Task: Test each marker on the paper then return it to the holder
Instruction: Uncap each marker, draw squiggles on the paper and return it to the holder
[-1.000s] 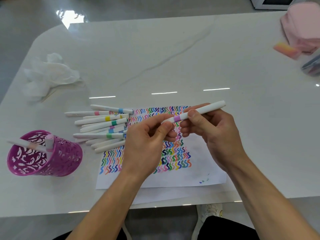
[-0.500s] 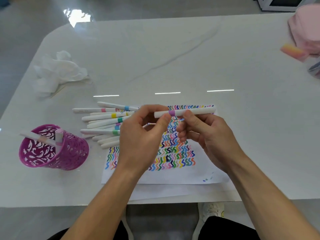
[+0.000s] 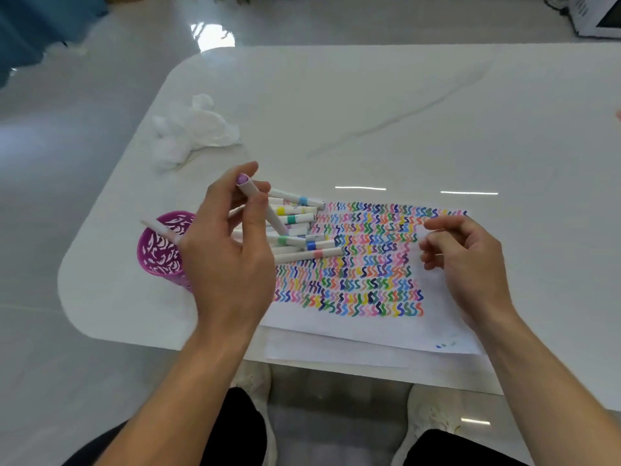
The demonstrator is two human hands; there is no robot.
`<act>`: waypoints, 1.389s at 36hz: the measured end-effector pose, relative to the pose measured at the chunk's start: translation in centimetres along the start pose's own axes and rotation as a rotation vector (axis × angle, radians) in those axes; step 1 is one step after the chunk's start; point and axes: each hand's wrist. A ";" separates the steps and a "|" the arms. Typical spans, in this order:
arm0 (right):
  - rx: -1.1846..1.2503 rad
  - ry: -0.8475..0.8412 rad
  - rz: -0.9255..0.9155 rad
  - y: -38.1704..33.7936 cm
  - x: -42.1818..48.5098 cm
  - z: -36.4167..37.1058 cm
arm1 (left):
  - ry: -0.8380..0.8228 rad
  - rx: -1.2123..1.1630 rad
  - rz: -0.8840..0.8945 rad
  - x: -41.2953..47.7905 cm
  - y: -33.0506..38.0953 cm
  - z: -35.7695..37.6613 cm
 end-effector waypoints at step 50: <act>-0.004 0.045 -0.006 -0.2 -0.3 1.0 | -0.097 0.599 0.212 0.4 -1.1 -3.1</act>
Point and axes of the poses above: each hand's wrist, its own x-axis towards the middle knuckle, its own z-axis out of the palm, y = z × x, and after that the axes turned 2 degrees about -y, right-handed
